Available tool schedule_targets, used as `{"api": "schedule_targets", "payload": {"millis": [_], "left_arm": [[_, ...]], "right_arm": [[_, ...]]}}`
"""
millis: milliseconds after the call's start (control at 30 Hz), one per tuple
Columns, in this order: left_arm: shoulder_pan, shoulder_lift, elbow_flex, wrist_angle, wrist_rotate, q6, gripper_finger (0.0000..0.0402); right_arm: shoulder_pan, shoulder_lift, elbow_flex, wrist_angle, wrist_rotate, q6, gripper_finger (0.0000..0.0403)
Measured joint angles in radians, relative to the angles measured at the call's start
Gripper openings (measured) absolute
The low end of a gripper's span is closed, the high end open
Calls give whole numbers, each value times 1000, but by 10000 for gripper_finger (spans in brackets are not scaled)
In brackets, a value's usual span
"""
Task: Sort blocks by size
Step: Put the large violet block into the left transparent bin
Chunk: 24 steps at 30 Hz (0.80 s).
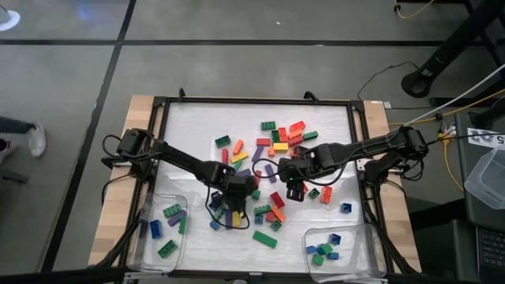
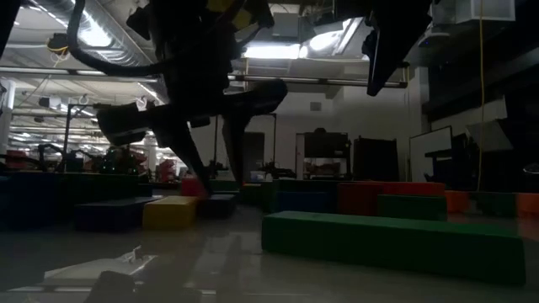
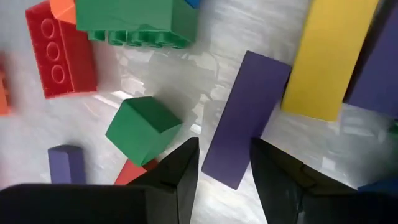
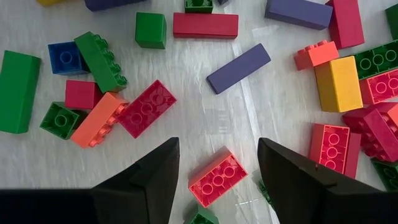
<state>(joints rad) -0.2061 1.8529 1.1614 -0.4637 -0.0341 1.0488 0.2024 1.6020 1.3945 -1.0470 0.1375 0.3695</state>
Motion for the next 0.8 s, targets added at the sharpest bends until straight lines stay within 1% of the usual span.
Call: {"api": "schedule_targets", "payload": {"millis": [200,300,567,667,733,800], "left_arm": [[5,15,1,-31,0,74,131],[5,18,1,-6,0,111,131],[7,56,5,3,9,102,131],[9,67,5,9,16,71,131],[11,68,5,8,20,6,131],[13,69,4,8,38,-89,131]], "right_arm": [[0,0,0,0,-1,0,216],[0,0,0,0,-1,0,216],[0,0,0,1,0,0,216],[0,0,0,2,-1,0,216],[0,0,0,2,-1,0,216],[0,0,0,3,-1,0,216]]}}
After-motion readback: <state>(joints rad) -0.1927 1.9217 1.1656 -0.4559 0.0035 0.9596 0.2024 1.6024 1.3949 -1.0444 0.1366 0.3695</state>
